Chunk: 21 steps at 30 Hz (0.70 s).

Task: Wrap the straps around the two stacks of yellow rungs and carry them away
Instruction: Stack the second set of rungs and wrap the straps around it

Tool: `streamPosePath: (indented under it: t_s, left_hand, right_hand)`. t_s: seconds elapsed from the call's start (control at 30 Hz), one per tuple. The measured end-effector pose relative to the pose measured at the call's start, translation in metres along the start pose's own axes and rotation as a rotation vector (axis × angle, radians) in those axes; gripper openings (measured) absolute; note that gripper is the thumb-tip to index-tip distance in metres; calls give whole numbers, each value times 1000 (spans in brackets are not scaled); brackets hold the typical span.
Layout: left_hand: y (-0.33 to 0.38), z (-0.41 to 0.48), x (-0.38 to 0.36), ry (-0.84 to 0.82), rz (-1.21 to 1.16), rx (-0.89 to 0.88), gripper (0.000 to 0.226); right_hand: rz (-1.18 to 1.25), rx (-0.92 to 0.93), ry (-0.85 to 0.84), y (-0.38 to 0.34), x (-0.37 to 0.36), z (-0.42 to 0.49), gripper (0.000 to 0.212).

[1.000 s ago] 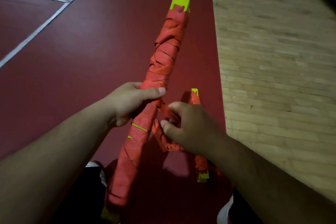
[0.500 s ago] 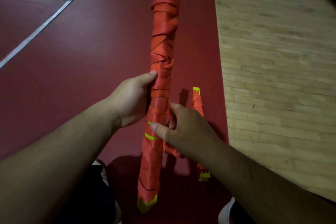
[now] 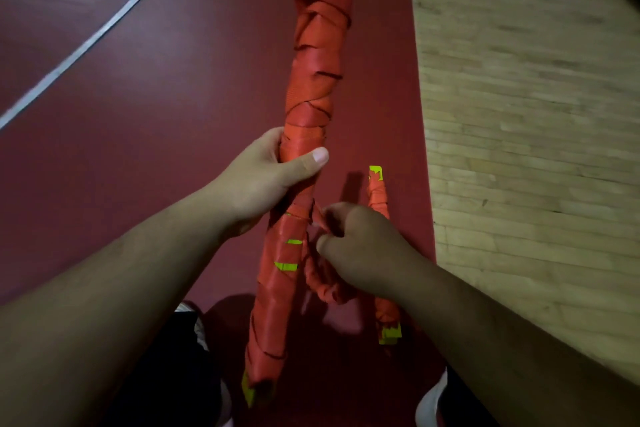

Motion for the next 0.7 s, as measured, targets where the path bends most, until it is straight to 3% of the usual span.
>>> streamPosePath:
  t_s: [0.13, 0.27, 0.37, 0.5, 0.7]
  left_hand:
    - [0, 3, 14, 93, 10, -11, 58]
    - [1, 6, 10, -9, -191, 13, 50]
    - [16, 3, 7, -64, 12, -133, 42]
    - [18, 1, 10, 8, 57, -160, 31]
    - [21, 4, 19, 116, -161, -152, 31]
  right_hand:
    - [-67, -14, -30, 1, 2, -3, 15]
    - [44, -20, 11, -1, 8, -1, 21]
    - [29, 3, 69, 1, 12, 0, 13]
    - [52, 24, 58, 3, 10, 0, 21]
    - [133, 149, 163, -9, 24, -5, 17]
Point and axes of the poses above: each hand's wrist, its own z-axis towards the middle knuckle, its own x-axis out of the back of the hand, y = z × x, the point moved 10 cm from there along z, towards the middle knuckle, and after that the axes turned 7 degrees about z, right-handed, at the moved point
